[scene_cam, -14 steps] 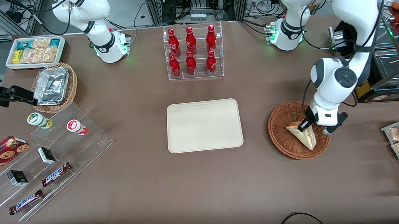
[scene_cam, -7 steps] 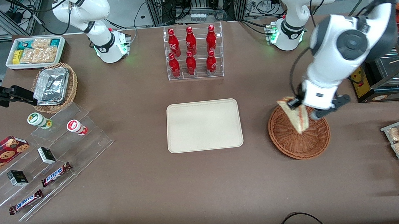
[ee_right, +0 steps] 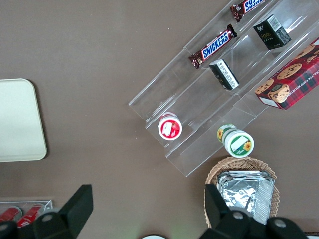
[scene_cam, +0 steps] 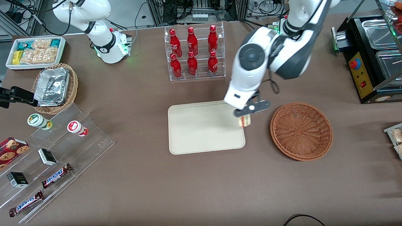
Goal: Place sandwich from basket to tray
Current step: 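Lift the sandwich and carry it over the cream tray, then lower the sandwich onto the tray and open the left gripper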
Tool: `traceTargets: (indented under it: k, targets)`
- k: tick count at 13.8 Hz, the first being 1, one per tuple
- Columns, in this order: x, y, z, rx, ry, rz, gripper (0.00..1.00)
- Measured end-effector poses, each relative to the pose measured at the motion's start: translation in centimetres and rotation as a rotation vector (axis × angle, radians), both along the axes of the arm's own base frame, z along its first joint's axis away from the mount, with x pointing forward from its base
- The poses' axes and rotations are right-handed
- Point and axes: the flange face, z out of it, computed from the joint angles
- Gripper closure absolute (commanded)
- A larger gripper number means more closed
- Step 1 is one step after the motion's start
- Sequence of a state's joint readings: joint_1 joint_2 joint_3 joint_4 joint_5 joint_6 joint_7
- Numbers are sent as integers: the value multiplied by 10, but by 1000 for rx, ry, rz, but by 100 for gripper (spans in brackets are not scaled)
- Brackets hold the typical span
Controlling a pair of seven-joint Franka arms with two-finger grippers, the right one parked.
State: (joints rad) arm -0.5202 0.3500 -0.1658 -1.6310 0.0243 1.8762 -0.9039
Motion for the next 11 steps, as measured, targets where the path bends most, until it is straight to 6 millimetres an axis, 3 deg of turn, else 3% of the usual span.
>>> traceTargets:
  k: [6,11]
  targets:
    - [0,-87,-96,29,-51,-74,100]
    - [-6,-110,-138,23,-96,-123,100]
